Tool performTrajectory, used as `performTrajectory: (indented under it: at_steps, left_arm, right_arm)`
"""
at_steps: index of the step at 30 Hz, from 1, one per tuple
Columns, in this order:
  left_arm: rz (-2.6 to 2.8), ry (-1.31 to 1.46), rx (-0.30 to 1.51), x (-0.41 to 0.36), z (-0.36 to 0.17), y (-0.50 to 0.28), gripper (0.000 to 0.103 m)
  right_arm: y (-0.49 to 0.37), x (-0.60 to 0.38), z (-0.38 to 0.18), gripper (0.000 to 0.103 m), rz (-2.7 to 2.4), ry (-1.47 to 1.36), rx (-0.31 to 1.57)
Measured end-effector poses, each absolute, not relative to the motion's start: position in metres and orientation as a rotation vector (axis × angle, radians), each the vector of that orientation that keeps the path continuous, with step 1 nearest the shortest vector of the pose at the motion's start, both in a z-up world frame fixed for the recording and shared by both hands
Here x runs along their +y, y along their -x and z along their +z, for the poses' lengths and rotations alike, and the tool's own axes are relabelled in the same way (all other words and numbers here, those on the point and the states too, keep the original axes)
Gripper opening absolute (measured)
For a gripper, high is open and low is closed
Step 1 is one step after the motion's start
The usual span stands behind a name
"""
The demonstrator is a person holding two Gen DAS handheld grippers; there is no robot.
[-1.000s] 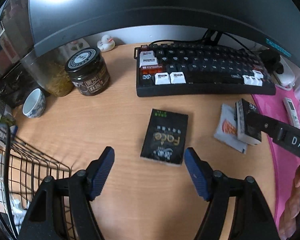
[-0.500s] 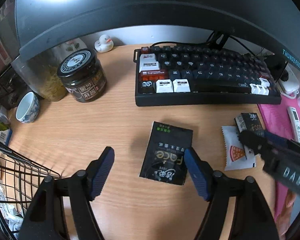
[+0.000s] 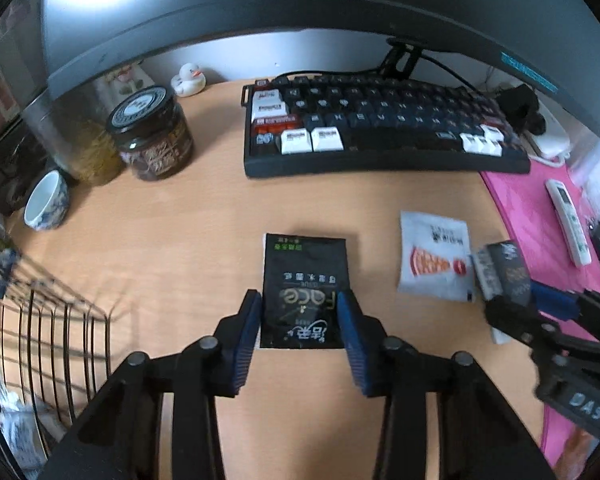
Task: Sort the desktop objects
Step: 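Grasp a black Face tissue pack with the left gripper while the right gripper grasps another, then carry both tissue packs over the basket and open both grippers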
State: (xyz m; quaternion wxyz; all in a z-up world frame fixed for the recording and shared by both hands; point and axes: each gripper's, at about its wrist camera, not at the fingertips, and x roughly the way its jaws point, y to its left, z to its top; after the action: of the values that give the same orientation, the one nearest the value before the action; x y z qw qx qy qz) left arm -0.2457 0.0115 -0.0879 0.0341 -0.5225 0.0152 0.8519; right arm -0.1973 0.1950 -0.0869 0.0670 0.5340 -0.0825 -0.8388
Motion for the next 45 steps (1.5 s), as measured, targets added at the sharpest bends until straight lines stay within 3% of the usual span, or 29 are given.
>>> performTrajectory:
  at_steps: [15, 17, 19, 31, 35, 45]
  left_arm:
    - [2.592, 1.623, 0.182, 0.032, -0.083, 0.122, 0.045]
    - [2.630, 1.601, 0.229, 0.034, -0.084, 0.114, 0.066]
    - [2.659, 1.581, 0.267, 0.036, -0.083, 0.112, 0.072]
    - [2.659, 1.597, 0.242, 0.035, -0.091, 0.127, 0.072]
    - [2.631, 1.618, 0.233, 0.037, -0.095, 0.129, 0.053]
    - [2.659, 1.570, 0.246, 0.038, -0.081, 0.122, 0.052]
  right_arm:
    - [0.077, 0.212, -0.083, 0.047, -2.533, -1.598, -0.225]
    - [0.070, 0.212, -0.085, 0.047, -2.543, -1.597, -0.223]
    - [0.069, 0.209, -0.084, 0.047, -2.552, -1.583, -0.198]
    - [0.073, 0.208, -0.086, 0.047, -2.551, -1.580, -0.202]
    - [0.075, 0.212, -0.086, 0.048, -2.558, -1.575, -0.211]
    - [0.072, 0.208, -0.081, 0.048, -2.560, -1.557, -0.207]
